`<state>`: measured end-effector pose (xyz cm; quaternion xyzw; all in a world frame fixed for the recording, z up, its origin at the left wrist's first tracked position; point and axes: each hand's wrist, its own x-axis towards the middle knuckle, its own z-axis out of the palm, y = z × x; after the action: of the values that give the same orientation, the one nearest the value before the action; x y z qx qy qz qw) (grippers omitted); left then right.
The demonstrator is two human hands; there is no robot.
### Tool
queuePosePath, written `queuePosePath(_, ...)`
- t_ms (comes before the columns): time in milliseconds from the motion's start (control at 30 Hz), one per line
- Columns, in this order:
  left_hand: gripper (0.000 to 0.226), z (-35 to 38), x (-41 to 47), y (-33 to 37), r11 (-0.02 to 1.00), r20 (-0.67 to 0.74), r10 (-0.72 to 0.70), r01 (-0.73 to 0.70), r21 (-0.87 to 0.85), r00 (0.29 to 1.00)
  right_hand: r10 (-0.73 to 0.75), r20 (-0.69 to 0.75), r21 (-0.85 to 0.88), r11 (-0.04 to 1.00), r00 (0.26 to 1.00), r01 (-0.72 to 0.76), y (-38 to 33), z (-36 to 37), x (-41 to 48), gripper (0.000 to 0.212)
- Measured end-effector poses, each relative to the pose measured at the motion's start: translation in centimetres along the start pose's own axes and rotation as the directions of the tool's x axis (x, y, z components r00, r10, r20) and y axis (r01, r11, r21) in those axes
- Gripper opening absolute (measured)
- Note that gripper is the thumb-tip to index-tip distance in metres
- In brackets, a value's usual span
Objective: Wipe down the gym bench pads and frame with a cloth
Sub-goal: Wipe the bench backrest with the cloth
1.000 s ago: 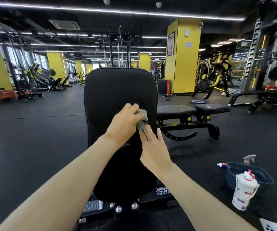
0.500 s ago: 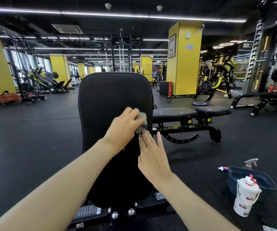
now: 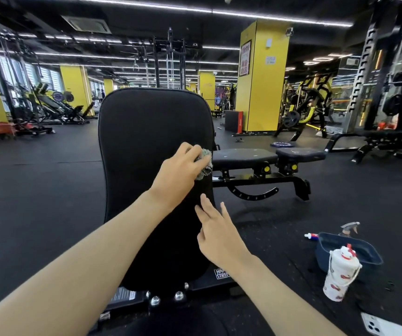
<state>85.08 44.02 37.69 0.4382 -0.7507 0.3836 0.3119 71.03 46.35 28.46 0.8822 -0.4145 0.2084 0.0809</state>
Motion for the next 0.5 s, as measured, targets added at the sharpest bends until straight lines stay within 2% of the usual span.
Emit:
queuePosePath(67, 0.049, 0.7, -2.3, 0.9, 0.996, 0.090, 0.083, -0.085, 0.011, 0.992, -0.009, -0.034, -0.012, 1.000, 0.999, 0.009, 0.5, -0.1, -0.4, 0.050)
queuePosePath(133, 0.046, 0.8, -3.1, 1.3, 0.991, 0.121, 0.133, -0.133, -0.008, 0.984, 0.012, -0.013, -0.017, 1.000, 1.000, -0.012, 0.7, -0.3, -0.9, 0.048)
queuePosePath(200, 0.031, 0.2, -2.2, 1.4, 0.995, 0.039, 0.093, -0.091, -0.044, 0.995, 0.038, 0.030, 0.008, 0.999, 0.999, -0.039, 1.0, -0.2, -1.2, 0.050)
queuePosePath(300, 0.028, -0.4, 0.2, 1.3, 0.992, -0.159, -0.108, 0.097, -0.075, 0.981, 0.107, 0.035, 0.085, 0.990, 0.994, -0.110, 1.1, -0.1, -1.2, 0.050)
queuePosePath(367, 0.033, 0.4, 0.5, 1.6, 0.990, -0.166, -0.139, 0.133, -0.051, 0.976, 0.145, 0.056, 0.116, 0.982, 0.988, -0.151, 1.0, -0.2, -1.2, 0.048)
queuePosePath(500, 0.041, 2.1, -1.8, 2.5, 0.998, -0.088, -0.058, 0.057, -0.020, 0.994, 0.167, 0.064, 0.126, 0.977, 0.984, -0.174, 0.7, 0.0, -1.5, 0.048)
